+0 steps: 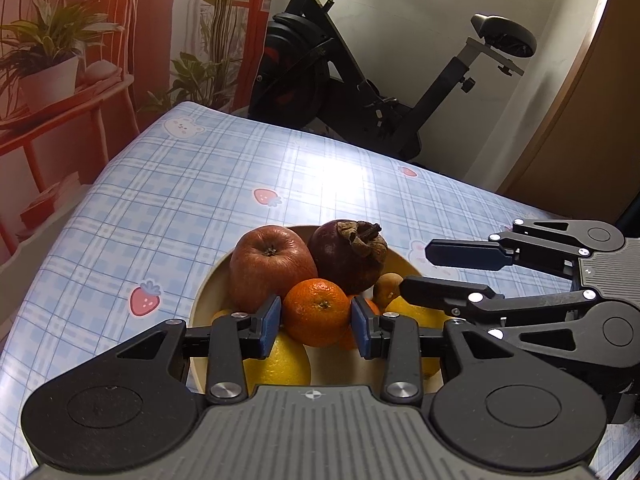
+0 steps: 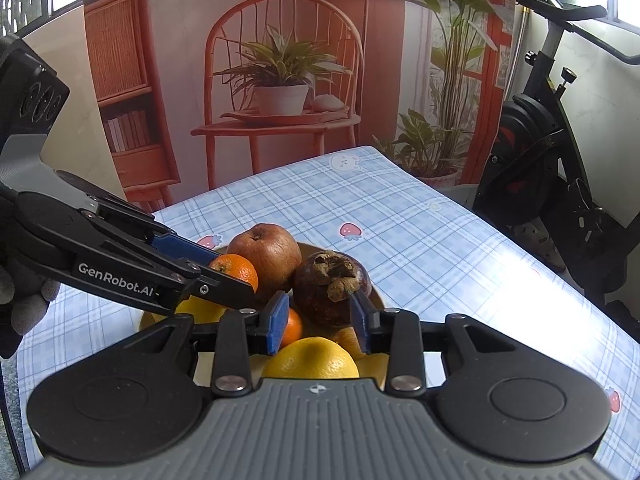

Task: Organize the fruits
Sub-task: 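Carry both fruits onto the plate and open both tools, then move both tools back to the fruits left on the cloth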

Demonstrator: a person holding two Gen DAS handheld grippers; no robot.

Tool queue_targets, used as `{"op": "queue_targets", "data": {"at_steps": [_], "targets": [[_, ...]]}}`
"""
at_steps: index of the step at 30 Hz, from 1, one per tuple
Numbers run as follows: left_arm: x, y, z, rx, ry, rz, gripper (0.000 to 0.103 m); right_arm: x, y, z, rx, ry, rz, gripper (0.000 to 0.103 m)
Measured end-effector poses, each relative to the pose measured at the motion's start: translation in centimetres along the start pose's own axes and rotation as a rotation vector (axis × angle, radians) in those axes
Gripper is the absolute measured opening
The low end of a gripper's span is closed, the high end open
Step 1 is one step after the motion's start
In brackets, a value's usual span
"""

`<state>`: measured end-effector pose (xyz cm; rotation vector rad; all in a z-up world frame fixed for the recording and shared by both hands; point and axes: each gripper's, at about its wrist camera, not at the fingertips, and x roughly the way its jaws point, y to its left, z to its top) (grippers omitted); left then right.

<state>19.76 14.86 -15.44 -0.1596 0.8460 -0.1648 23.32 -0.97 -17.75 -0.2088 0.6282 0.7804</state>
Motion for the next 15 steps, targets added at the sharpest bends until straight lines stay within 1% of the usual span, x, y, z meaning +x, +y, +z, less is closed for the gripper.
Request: {"op": "queue_targets", "data": {"at_steps": [9, 15], "targets": [[-1.7, -0.5, 0.1, 0.004, -0.034, 0.029, 0.04, -3.0, -0.4, -1.1, 0.046, -0.025, -0.041, 0.036], [-3.0, -1.8, 0.2, 0.029, -0.063, 0.034, 0.04, -6.3, -1.0, -2.5, 0.098, -0.049, -0.1, 0.036]]}}
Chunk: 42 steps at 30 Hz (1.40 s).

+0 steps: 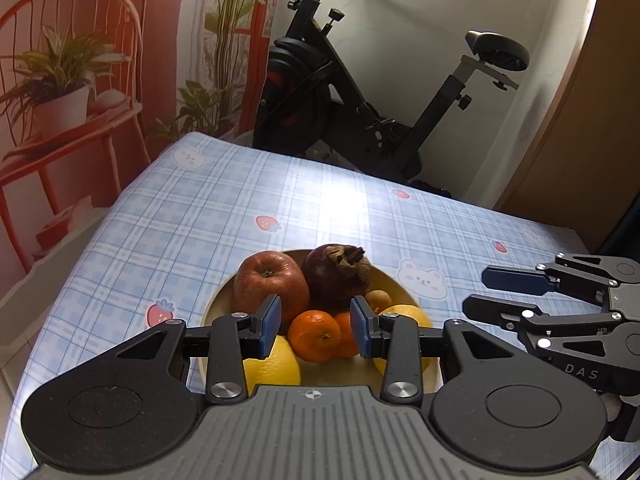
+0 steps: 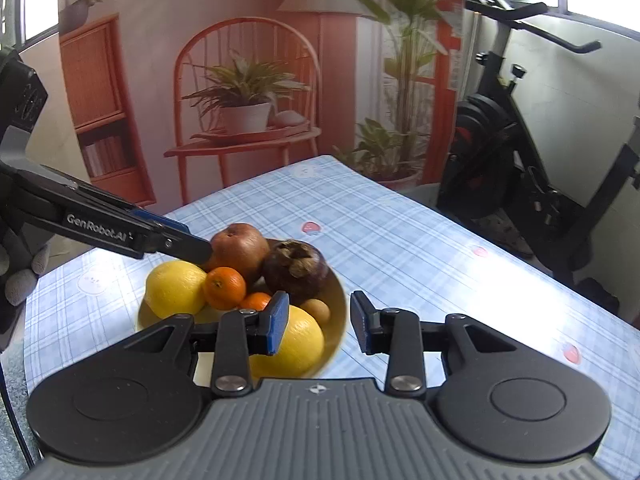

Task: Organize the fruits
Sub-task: 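Move both tools back to the fruits left on the cloth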

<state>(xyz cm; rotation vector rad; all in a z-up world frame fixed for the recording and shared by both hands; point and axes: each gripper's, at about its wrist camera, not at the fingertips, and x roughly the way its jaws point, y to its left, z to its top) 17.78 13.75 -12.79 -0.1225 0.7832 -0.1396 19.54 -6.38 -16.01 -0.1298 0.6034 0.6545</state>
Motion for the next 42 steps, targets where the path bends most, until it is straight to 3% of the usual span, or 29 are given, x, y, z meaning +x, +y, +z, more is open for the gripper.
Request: {"op": "queue_targets", "data": {"at_steps": [11, 21, 29, 42], "targets": [[-0.8, -5.3, -1.6, 0.06, -0.007, -0.089, 0.04, -6.5, -2.1, -4.3, 0.136, -0.022, -0.097, 0.036], [0.6, -9.5, -4.4, 0.107, 0.055, -0.167, 0.04, -10.0, -2.3, -8.8, 0.188, 0.016, -0.154, 0.036], [1.3, -10.9, -5.7, 0.14, 0.086, -0.2, 0.04, -11.9, -1.9, -11.5, 0.219, 0.038, -0.172, 0.038], [1.4, -10.1, -7.5, 0.124, 0.108, -0.173, 0.04, -13.1, -1.0, -15.0, 0.292, 0.089, -0.134, 0.041]]}}
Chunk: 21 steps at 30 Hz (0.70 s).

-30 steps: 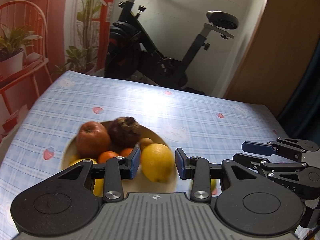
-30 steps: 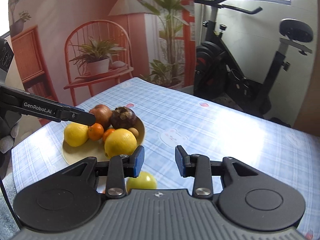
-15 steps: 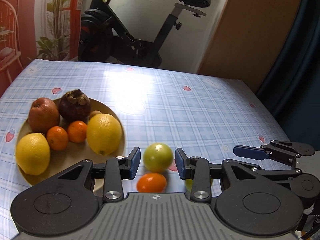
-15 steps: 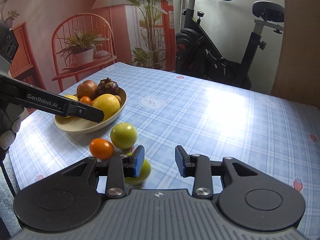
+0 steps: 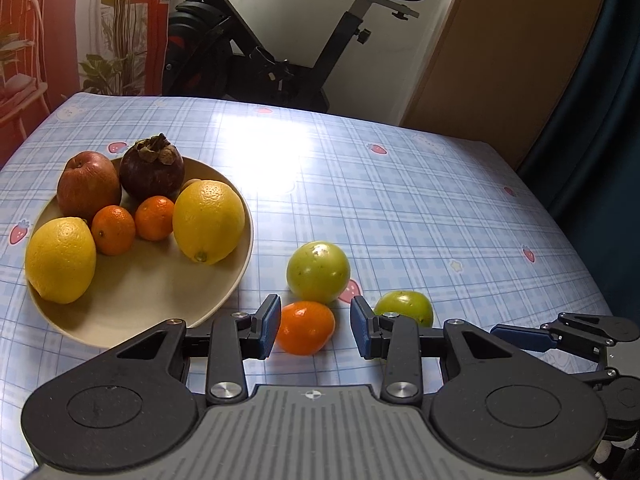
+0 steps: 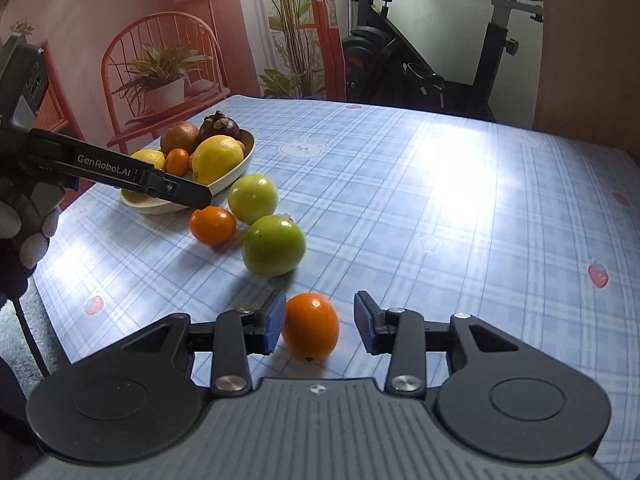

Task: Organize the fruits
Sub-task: 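Move both tools back to the fruits left on the cloth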

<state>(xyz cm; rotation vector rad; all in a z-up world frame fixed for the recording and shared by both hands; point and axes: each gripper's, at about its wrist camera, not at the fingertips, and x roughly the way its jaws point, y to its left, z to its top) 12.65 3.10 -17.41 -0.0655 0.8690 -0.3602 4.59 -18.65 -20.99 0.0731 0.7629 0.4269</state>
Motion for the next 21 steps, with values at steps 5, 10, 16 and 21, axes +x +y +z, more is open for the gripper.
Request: {"op": "queue_targets", "data": {"at_steps": [5, 10, 16, 21], "targets": [[0.1, 0.3, -0.6, 0.008, 0.015, 0.02, 0.04, 0.5, 0.6, -0.2, -0.015, 0.016, 0.02, 0.041], [0.0, 0.6, -0.7, -0.002, 0.015, 0.022, 0.04, 0.9, 0.7, -0.6, -0.001, 0.023, 0.04, 0.041], [-0.1, 0.4, -0.9, 0.0, 0.008, 0.025, 0.043, 1.2, 1.1, -0.8, -0.018, 0.028, 0.04, 0.039], [0.0, 0.5, -0.9, 0.001, 0.01, 0.028, 0.044, 1.2, 1.0, -0.8, -0.01, 0.024, 0.041, 0.039]]}}
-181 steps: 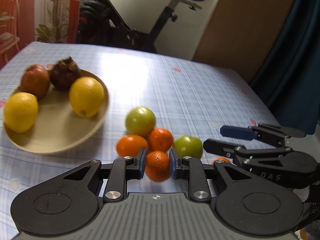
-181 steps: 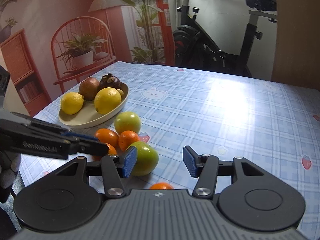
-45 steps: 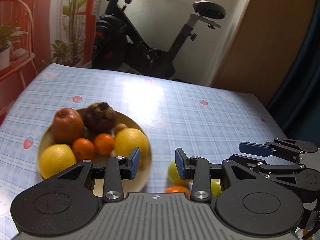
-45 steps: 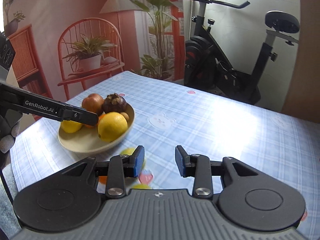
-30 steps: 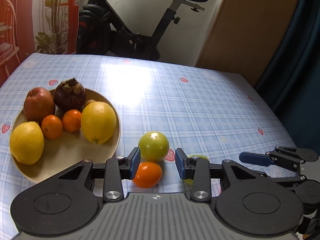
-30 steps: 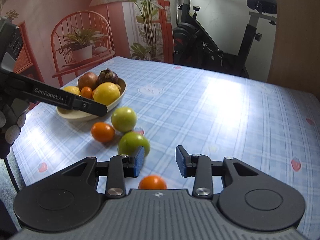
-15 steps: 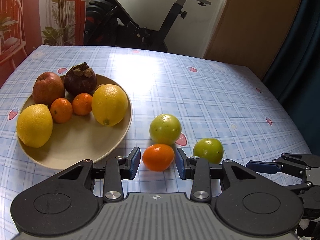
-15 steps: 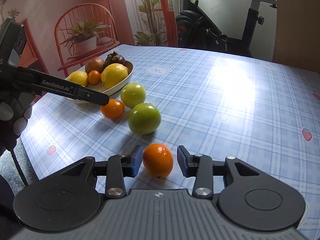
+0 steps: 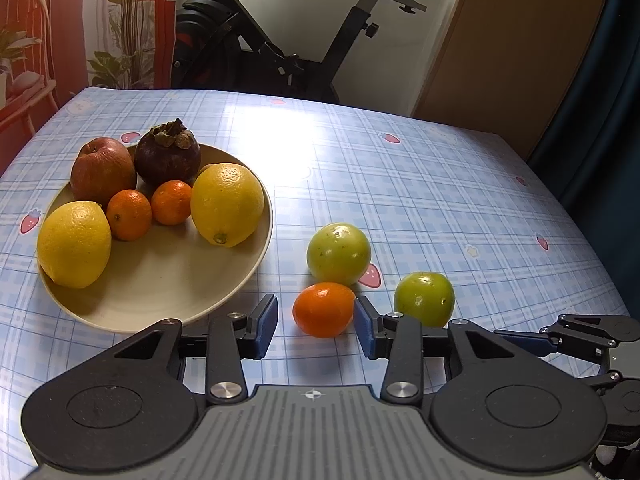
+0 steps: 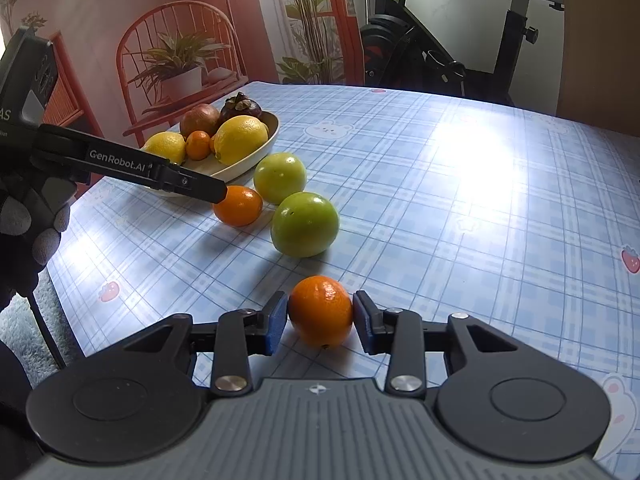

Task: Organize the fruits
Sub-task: 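Move both tools back to the fruits left on the cloth, then grasp an orange with the left tool while the right tool grasps a tangerine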

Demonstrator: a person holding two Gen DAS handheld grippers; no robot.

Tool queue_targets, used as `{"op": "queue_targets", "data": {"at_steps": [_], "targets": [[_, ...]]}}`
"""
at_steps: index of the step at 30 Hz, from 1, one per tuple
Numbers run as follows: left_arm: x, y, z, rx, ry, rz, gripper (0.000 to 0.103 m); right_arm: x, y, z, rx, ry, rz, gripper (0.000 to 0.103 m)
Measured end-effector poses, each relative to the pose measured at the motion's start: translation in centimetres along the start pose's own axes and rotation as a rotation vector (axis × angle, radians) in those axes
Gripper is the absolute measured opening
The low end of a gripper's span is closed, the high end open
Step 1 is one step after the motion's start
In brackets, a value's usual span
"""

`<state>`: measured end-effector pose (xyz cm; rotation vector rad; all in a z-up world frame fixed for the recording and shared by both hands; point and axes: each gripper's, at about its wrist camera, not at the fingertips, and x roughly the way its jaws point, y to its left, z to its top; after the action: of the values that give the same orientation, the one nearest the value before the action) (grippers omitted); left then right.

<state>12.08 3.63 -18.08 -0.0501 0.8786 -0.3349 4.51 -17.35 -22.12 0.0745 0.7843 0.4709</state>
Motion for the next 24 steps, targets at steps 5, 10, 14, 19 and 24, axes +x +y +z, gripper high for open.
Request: {"op": "queue_targets", "data": {"at_steps": [5, 10, 14, 19, 24], "targets": [[0.7, -0.2, 0.2, 0.02, 0.01, -0.005, 0.045, 0.0, -0.2, 0.2, 0.007, -0.005, -0.006, 0.039], [1.7, -0.3, 0.4, 0.044, 0.029, -0.008, 0.045, 0.0, -0.4, 0.1, 0.017, -0.006, -0.012, 0.039], [2.3, -0.1, 0.6, 0.037, 0.032, -0.023, 0.052, 0.0, -0.6, 0.1, 0.024, -0.005, -0.013, 0.039], [3.1, -0.6, 0.5, 0.051, 0.048, -0.042, 0.042, 0.0, -0.8, 0.3, 0.027, -0.005, -0.016, 0.039], [2.8, -0.9, 0.1, 0.054, 0.04, -0.045, 0.039, -0.1, -1.0, 0.3, 0.034, -0.007, -0.021, 0.039]]}}
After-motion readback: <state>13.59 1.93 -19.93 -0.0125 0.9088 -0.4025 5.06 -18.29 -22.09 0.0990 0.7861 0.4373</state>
